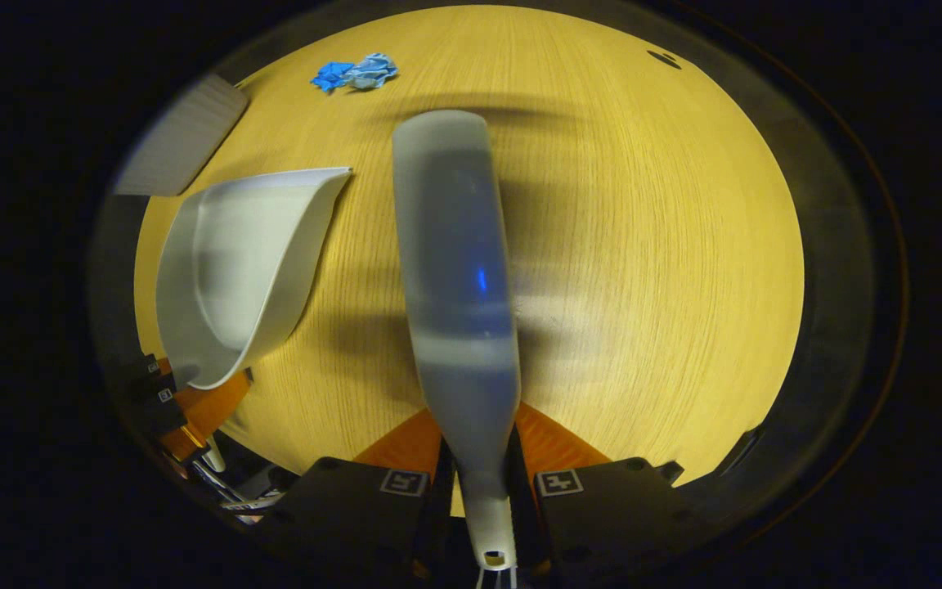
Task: Pick up the small broom and dustpan from the desktop, sweep the trash into the dustpan with the broom, and then empty the trash into the garbage bin.
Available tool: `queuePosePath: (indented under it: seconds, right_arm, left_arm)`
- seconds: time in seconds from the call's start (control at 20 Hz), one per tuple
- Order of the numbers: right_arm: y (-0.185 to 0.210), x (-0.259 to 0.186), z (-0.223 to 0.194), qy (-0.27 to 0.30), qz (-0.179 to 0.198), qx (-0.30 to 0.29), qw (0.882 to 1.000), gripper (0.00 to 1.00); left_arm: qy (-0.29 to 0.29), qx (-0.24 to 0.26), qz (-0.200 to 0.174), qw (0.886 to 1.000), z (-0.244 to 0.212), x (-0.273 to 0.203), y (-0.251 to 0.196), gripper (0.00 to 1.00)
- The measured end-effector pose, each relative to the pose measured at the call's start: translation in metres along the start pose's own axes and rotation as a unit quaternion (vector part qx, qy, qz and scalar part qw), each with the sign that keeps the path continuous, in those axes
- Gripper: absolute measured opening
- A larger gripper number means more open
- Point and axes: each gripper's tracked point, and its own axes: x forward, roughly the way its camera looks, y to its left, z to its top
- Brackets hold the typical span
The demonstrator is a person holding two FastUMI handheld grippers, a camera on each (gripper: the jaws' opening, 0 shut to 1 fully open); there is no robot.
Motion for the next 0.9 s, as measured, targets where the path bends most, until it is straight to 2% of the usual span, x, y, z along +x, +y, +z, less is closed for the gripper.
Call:
queuePosePath:
  seconds: [0.05, 0.1, 0.2, 0.25, 0.3, 0.35, 0.4, 0.5, 0.7, 0.9]
  right_arm:
    - [0.001, 0.001, 0.002, 0.0, 0.002, 0.005, 1.0, 0.43]
    - [0.001, 0.001, 0.003, 0.001, 0.004, 0.004, 1.0, 0.29]
    - [0.001, 0.0, 0.002, -0.003, 0.001, -0.016, 1.0, 0.29]
    - [0.0, 0.001, 0.002, -0.006, 0.0, -0.024, 1.0, 0.38]
    - [0.0, 0.001, 0.002, -0.008, 0.0, -0.026, 1.0, 0.38]
    - [0.0, 0.001, 0.002, -0.009, 0.002, -0.026, 1.0, 0.29]
    - [0.002, -0.001, 0.003, -0.009, 0.008, -0.022, 1.0, 0.29]
    - [0.006, -0.007, 0.01, -0.015, 0.025, -0.018, 0.999, 0.29]
    - [-0.008, -0.03, 0.034, -0.024, 0.02, -0.034, 0.999, 0.29]
    - [-0.017, -0.055, 0.091, -0.053, 0.014, -0.052, 0.997, 0.29]
  left_arm:
    - [0.0, 0.0, 0.001, 1.0, 0.0, 0.0, 0.0, 0.29]
    - [0.0, 0.0, 0.002, 1.0, 0.0, 0.0, 0.0, 0.29]
    - [-0.002, -0.001, 0.0, 1.0, 0.0, 0.0, 0.0, 0.29]
    - [-0.003, -0.002, -0.001, 1.0, 0.0, 0.0, 0.0, 0.29]
    - [-0.004, -0.002, -0.002, 1.0, 0.0, 0.0, 0.0, 0.29]
    - [-0.005, 0.001, -0.004, 1.0, 0.0, 0.0, 0.0, 0.3]
    - [-0.004, 0.005, -0.001, 1.0, 0.0, -0.001, 0.002, 0.29]
    - [0.001, 0.026, 0.008, 1.0, -0.002, 0.0, 0.009, 0.29]
    - [0.006, 0.079, 0.024, 0.997, -0.005, -0.009, 0.033, 0.29]
    - [0.014, 0.124, 0.04, 0.991, 0.007, -0.015, 0.057, 0.29]
